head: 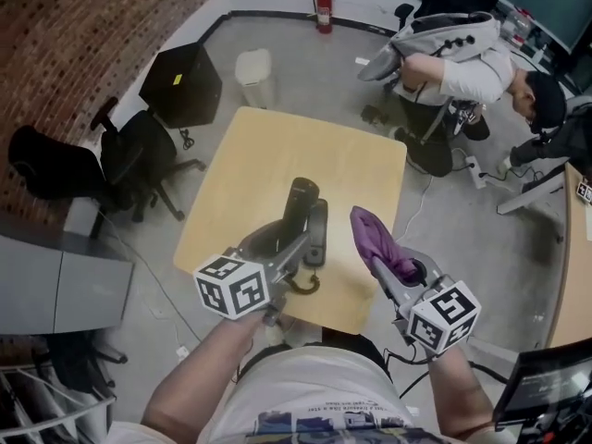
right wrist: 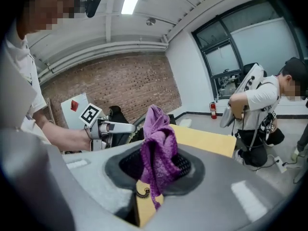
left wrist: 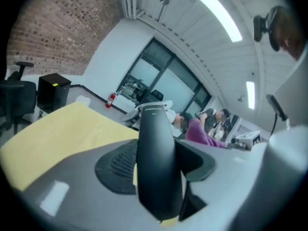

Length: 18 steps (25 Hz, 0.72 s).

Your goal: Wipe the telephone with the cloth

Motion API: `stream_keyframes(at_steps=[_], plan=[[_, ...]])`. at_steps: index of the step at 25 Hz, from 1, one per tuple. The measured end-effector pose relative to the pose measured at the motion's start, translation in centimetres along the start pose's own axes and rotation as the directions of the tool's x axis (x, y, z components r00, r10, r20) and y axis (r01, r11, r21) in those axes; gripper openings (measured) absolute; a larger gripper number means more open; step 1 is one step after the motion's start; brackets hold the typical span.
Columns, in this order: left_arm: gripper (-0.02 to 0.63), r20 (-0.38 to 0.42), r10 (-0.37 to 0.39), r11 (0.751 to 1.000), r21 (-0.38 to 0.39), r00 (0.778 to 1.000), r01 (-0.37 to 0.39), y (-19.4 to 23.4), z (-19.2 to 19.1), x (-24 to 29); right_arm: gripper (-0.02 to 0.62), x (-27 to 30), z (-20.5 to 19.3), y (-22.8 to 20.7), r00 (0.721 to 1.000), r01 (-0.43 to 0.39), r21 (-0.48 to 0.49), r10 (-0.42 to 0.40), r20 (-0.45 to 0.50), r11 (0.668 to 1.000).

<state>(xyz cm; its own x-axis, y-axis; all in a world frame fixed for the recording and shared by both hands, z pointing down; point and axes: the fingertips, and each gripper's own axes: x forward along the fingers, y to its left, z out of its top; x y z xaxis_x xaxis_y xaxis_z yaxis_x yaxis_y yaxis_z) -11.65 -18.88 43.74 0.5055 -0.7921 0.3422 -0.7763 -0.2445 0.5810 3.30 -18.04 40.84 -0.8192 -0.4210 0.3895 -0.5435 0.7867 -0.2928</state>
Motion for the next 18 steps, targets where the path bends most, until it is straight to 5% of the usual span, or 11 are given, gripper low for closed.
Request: stream_keyframes(at_steps=[3,6,11,18], plan=[[0.256,0.106,-0.146,0.984,-0.085,0.984,0.155,-2.0,1.9,-2.5,0.086,0.8,2.3,2.0,0.999,-0.02,-0.016,0.021,0.044,1.0],[0.256,0.186,-0.278,0.94,-0.152,0.943,0.307,-3.9,3.1,-4.7,0.086,1.6,4.4,4.0,0.995,-0.048,-0.022,0.05,0.092,0.999],[0.256,0.301,-0.437,0.831,-0.226,0.848,0.509,-5.2,4.3,-8.1,0.086,3.1,8.0,7.3,0.98,-0.107,0.024,0.102,0.169,0.994],[0.256,0.411,-0.556,0.665,-0.302,0.722,0.684,-4.8,4.2,-11.5,0.086,4.6,9.7,12.9,0.965,-0.181,0.043,0.169,0.202,0.983]])
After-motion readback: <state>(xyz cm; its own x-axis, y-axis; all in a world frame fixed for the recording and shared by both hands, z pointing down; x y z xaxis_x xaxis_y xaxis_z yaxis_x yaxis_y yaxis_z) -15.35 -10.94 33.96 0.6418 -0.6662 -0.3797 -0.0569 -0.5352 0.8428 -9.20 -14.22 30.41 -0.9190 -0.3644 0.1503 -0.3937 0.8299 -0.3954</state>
